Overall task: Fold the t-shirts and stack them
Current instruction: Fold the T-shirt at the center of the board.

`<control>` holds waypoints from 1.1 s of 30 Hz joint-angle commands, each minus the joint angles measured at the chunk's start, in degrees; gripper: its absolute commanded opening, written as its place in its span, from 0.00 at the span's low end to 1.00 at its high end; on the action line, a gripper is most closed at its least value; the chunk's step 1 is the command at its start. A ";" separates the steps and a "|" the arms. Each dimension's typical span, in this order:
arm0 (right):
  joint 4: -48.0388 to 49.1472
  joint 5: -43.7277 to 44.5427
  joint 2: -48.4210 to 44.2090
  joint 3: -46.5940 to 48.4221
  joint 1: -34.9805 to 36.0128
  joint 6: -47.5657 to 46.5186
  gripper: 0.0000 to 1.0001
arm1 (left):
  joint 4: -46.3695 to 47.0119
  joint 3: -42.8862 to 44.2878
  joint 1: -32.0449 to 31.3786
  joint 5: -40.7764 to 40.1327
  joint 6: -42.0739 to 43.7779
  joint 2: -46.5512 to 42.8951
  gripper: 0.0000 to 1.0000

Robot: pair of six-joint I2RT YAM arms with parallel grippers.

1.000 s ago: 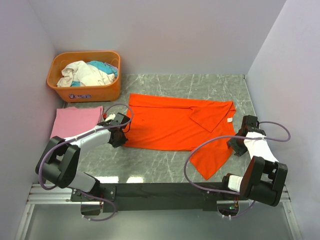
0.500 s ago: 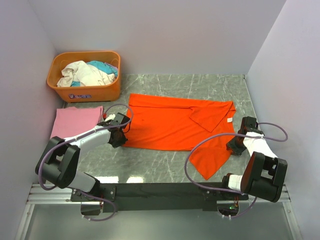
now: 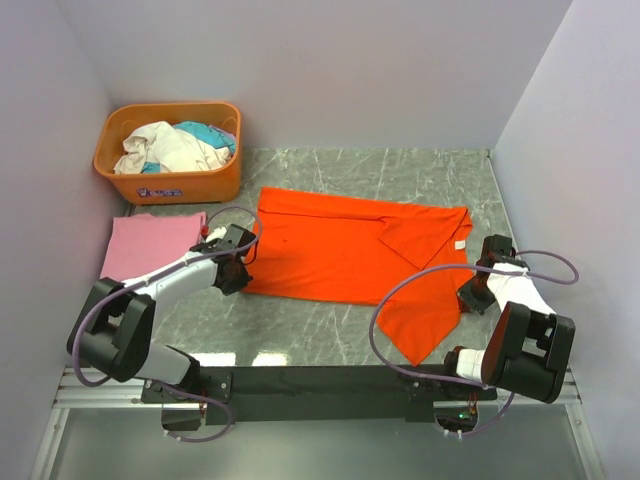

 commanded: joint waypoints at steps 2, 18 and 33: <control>-2.06 2.29 0.84 2.37 -0.77 0.57 0.00 | -1.84 0.85 0.69 -0.43 0.78 -2.15 0.01; -3.38 -2.37 8.30 15.28 -0.69 -2.24 0.00 | -5.71 13.57 4.64 0.98 7.28 4.60 0.01; -3.12 -3.08 18.32 27.86 0.10 -2.86 0.00 | -6.24 27.04 7.98 1.94 11.85 17.53 0.01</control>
